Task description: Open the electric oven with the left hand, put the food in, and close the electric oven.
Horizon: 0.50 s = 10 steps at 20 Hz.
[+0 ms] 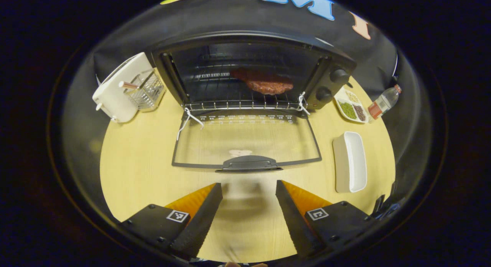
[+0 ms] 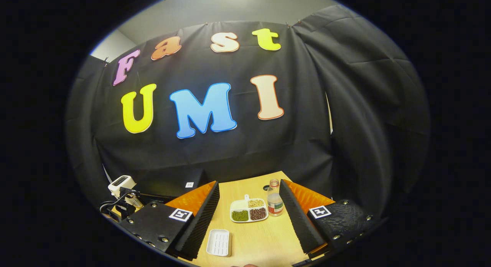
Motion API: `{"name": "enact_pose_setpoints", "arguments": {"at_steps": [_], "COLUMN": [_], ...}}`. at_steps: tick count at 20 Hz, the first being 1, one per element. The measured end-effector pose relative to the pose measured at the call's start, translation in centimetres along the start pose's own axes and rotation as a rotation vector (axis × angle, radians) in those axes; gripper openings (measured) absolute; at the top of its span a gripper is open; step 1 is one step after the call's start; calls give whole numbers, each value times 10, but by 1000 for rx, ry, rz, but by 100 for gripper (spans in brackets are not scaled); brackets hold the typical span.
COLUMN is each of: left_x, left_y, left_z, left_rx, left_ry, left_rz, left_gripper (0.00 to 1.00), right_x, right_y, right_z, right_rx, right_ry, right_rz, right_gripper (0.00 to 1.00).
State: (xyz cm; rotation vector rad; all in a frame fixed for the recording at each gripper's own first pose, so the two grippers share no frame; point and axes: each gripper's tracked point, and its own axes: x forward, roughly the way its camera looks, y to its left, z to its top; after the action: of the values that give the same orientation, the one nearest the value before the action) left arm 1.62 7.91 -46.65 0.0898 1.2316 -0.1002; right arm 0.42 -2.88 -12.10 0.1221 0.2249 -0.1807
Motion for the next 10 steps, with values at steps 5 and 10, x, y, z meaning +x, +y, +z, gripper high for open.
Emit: {"name": "enact_pose_setpoints", "arguments": {"at_steps": [5,10], "left_x": [26,47], "left_y": [-4,-1], "left_z": [-13,-17], "left_rx": [-28,-5], "left_ry": [100,147], "left_rz": [-23,-12], "left_gripper": [92,99], "right_x": [-2,0], "right_y": [-10,-9], "right_z": [7,1], "right_rx": [43,38], "right_ry": [-19,2], "right_rz": [-16,-25], "right_gripper": [95,95]}}
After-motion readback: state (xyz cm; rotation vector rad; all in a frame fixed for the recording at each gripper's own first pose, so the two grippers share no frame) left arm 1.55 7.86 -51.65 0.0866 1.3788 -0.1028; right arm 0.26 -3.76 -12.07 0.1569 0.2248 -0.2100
